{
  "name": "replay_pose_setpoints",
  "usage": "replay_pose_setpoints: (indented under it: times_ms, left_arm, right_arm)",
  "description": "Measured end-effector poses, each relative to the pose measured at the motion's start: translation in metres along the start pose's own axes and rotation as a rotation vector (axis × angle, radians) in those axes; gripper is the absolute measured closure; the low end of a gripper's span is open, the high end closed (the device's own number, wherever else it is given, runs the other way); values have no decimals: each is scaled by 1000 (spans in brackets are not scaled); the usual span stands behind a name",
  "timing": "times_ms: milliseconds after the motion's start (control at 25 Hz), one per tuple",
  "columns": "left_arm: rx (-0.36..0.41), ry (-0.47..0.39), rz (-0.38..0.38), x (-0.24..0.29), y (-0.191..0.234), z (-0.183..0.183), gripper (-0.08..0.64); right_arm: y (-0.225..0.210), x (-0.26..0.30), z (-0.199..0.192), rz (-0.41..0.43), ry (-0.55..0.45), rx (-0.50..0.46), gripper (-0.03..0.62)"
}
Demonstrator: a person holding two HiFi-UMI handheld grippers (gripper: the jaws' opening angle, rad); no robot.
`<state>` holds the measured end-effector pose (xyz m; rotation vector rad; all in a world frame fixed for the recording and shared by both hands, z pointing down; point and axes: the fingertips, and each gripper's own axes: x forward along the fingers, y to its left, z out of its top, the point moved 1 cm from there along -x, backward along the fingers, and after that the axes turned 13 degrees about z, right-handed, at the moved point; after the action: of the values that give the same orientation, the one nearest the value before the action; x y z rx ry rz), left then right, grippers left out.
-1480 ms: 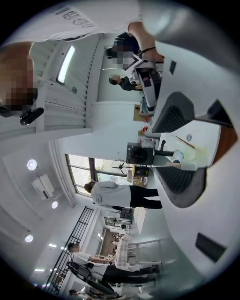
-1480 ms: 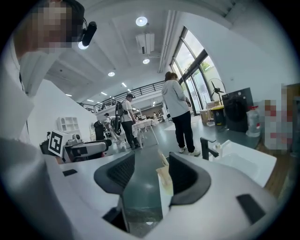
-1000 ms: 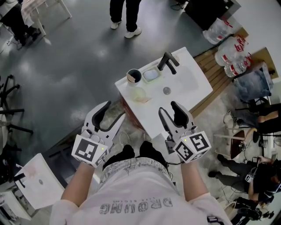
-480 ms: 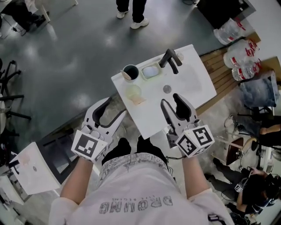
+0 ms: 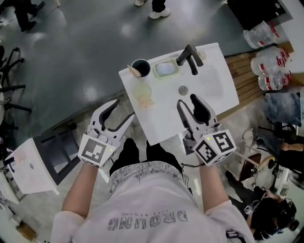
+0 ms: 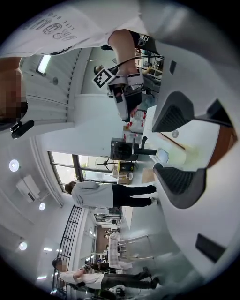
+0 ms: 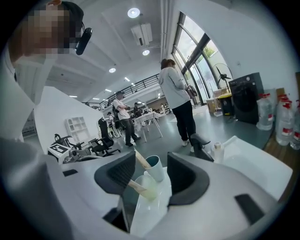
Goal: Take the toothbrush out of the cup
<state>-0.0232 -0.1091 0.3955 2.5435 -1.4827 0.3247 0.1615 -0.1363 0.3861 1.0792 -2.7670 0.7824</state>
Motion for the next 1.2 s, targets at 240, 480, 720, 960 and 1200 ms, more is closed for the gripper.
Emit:
replay_pose_setpoints:
  times_ms: [240,480,720,960,1200]
  left_arm:
    - [37,18,-26,15,-7,-21,321]
    - [80,39,-62,29,-14,-33,321]
    - [134,61,-117,38,-24,-44,321]
    - [164,61,-157,47,-34,-53,321]
    - [176,67,-178,58,-37,-58,321]
  right_arm:
    - [-12,5,-15,6,36,17,368]
    - [-20,7,-29,-1,65,39,370]
    - [-26,8,-38,-23,76,51,370]
    - [-35,2,-49,-50,82,69,370]
    - [-40,-6,-63,-76,96,100,373]
